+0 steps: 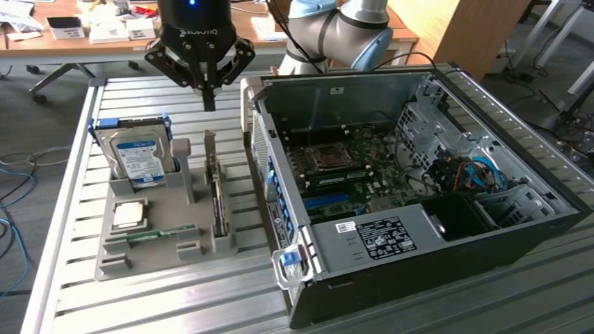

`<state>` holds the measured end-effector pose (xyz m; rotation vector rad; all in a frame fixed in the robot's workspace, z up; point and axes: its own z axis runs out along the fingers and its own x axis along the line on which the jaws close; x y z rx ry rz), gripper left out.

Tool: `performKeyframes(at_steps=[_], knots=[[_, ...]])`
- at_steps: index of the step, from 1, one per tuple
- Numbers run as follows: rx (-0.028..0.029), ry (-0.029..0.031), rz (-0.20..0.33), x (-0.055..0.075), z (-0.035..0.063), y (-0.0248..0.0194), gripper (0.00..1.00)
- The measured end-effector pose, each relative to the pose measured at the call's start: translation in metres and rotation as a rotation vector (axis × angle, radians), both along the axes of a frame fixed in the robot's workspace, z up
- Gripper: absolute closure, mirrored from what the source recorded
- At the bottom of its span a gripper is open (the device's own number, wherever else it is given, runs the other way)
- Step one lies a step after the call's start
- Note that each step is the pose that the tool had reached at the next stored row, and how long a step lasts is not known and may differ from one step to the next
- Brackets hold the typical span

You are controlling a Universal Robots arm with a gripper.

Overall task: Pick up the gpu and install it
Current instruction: 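Reach for the gpu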

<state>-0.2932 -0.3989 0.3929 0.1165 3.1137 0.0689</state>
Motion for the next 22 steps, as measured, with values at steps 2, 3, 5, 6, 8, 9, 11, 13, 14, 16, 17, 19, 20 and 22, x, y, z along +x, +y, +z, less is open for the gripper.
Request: performKeyframes(at_steps=[2, 3, 5, 6, 8, 9, 11, 13, 14, 16, 17, 19, 20, 22], knots=[[0.0000, 0.0000, 0.000, 0.000, 0.0000, 0.0000, 0.89], [0.0000, 0.0000, 0.000, 0.000, 0.0000, 0.0000, 0.89], [-0.0001, 0.0001, 0.000, 0.000, 0.0000, -0.0008, 0.89], [-0.0001, 0.0001, 0.000, 0.000, 0.0001, -0.0017, 0.89], [-0.0001, 0.0001, 0.000, -0.001, 0.0000, -0.0048, 0.89], [0.0000, 0.0000, 0.000, -0.001, 0.0000, -0.0068, 0.89], [0.0000, 0.0000, 0.000, -0.001, 0.0000, -0.0118, 0.89], [0.0000, 0.0000, 0.000, -0.001, 0.0000, -0.0173, 0.89], [0.0000, -0.0001, 0.000, -0.002, -0.0001, -0.0204, 0.89], [-0.0001, 0.0000, 0.000, -0.002, -0.0001, -0.0268, 0.89], [-0.0001, 0.0000, 0.000, -0.002, -0.0001, -0.0297, 0.89], [0.0000, 0.0000, 0.000, -0.002, -0.0002, -0.0345, 0.89], [0.0000, 0.0000, 0.000, -0.003, -0.0003, -0.0364, 0.89], [0.0001, -0.0001, 0.000, -0.003, -0.0006, -0.0388, 0.89]])
